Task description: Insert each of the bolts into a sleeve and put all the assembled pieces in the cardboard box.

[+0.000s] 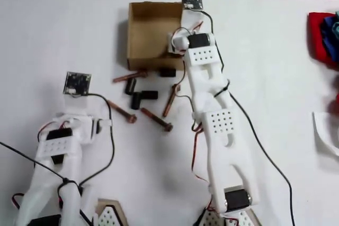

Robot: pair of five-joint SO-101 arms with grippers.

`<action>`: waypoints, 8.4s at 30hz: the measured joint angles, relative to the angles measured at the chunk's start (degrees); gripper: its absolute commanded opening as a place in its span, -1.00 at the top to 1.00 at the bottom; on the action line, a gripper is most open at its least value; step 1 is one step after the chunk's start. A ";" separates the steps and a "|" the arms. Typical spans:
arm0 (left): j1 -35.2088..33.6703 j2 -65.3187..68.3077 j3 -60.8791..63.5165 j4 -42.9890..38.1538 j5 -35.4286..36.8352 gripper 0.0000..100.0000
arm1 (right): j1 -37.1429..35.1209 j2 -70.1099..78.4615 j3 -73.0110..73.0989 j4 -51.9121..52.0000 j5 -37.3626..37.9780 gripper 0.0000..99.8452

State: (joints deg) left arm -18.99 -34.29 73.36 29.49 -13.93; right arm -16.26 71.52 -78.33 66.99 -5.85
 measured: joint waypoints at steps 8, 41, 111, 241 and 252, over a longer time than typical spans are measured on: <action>0.00 0.00 0.00 0.00 0.00 0.52 | -0.97 -0.09 -8.18 -0.53 0.00 0.87; 0.00 0.00 0.00 0.00 0.00 0.52 | 9.23 7.12 -11.87 8.53 0.00 0.96; -7.65 0.00 0.00 -2.46 8.97 0.52 | -16.62 -31.56 57.85 5.19 40.09 0.71; 38.86 65.67 -97.76 70.86 -36.13 0.52 | 20.66 -82.29 132.13 -26.29 32.62 0.96; 39.74 69.89 -97.93 69.63 -39.56 0.52 | 20.66 -82.20 132.13 -26.37 32.62 0.96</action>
State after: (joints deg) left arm 20.75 35.60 -24.57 99.12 -53.49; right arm 4.40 -10.68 53.80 40.62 26.77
